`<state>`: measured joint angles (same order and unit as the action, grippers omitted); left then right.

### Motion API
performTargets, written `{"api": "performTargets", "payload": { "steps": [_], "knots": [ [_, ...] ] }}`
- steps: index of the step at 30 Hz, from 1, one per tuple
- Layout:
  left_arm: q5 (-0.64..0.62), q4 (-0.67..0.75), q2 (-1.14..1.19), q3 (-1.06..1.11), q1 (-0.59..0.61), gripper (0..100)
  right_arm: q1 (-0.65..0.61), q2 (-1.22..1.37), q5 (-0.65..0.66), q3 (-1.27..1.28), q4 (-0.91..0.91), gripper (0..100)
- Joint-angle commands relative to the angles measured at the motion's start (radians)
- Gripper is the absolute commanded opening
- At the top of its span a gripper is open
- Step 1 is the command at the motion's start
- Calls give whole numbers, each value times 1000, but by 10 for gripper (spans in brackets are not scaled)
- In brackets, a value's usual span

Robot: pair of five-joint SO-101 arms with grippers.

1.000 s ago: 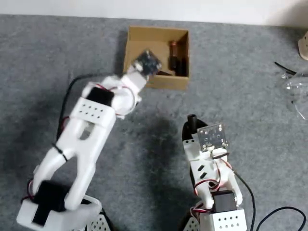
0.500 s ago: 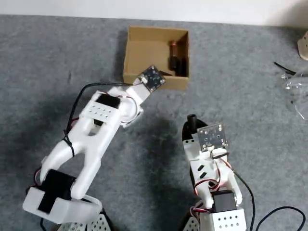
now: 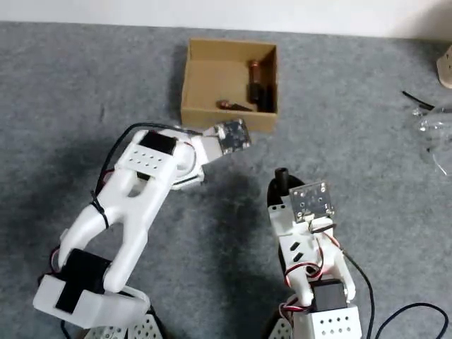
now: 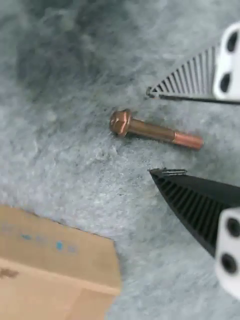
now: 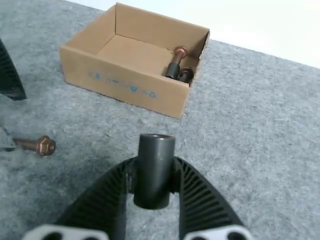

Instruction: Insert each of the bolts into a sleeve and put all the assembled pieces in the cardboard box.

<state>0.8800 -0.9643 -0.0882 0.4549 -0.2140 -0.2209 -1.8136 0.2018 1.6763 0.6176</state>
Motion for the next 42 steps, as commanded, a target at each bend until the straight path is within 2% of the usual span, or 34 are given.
{"api": "performTargets", "payload": {
  "steps": [1, 5, 8, 13, 17, 21, 25, 35, 39, 42],
  "knots": [
    [219, -48, -5, -21, 24, 213, 12, -25, 11, 93, -5, 5],
    [404, -167, -5, -30, 28, 213, 12, -25, 11, 93, -5, 5],
    [463, -190, -5, -30, 30, 213, 12, -25, 11, 91, -5, 5],
    [463, -146, 27, -38, 28, 213, 12, -25, 11, 91, -5, 5],
    [459, -126, 173, -150, 36, 213, 12, -25, 11, 90, -5, 5],
    [404, -193, 311, -321, 33, 213, 12, -25, 11, 88, -5, 5],
    [402, -245, 406, -435, 24, 213, 12, -25, 11, 88, -5, 5],
    [397, -242, 526, -453, 30, 213, 12, -25, 11, 87, -5, 5],
    [308, -226, 553, -461, 33, 213, 12, -25, 11, 87, -5, 5],
    [244, -169, 562, -453, 38, 175, 12, -25, 11, 87, -5, 5]
  ]
}}
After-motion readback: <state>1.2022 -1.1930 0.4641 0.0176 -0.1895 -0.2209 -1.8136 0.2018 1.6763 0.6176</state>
